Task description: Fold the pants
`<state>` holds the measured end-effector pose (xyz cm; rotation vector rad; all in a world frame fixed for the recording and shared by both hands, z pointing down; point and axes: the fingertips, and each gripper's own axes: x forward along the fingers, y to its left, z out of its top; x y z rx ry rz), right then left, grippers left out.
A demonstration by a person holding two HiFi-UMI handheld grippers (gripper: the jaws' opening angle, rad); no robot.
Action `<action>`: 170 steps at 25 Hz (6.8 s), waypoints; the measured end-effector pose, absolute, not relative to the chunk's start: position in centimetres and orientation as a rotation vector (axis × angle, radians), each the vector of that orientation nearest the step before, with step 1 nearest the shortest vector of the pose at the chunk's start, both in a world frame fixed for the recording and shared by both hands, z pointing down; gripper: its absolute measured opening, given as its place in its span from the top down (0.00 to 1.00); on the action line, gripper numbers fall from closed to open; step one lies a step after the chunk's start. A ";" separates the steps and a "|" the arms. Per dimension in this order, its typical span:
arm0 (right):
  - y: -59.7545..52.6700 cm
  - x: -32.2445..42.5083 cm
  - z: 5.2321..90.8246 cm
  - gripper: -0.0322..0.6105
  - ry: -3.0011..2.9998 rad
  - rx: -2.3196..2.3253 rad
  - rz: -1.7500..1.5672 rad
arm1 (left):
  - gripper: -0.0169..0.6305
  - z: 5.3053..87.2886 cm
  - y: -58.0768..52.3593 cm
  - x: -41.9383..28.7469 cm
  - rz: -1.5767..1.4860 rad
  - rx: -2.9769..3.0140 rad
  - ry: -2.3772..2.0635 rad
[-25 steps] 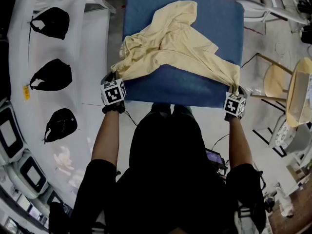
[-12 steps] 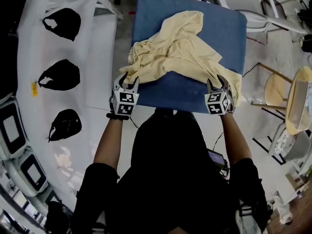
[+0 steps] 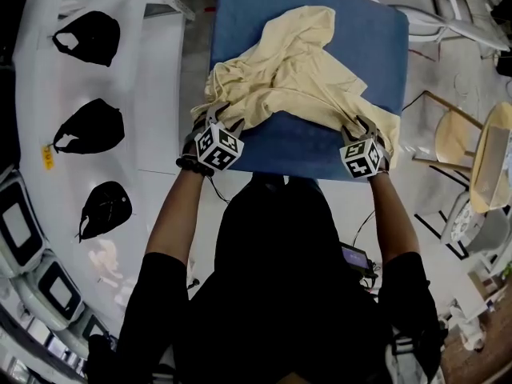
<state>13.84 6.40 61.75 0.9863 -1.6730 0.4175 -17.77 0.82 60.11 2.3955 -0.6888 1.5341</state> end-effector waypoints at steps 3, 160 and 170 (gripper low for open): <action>5.7 12.8 61.7 0.63 -1.685 0.973 0.415 | 0.60 60.6 0.2 -16.6 1.533 2.395 -0.652; -17.6 18.3 61.2 0.63 -1.670 0.716 0.131 | 0.92 56.4 -16.0 -15.0 1.588 2.342 -0.908; -16.7 4.9 60.2 0.62 -1.859 0.502 -0.043 | 0.75 57.3 -12.5 -21.6 1.644 2.269 -0.965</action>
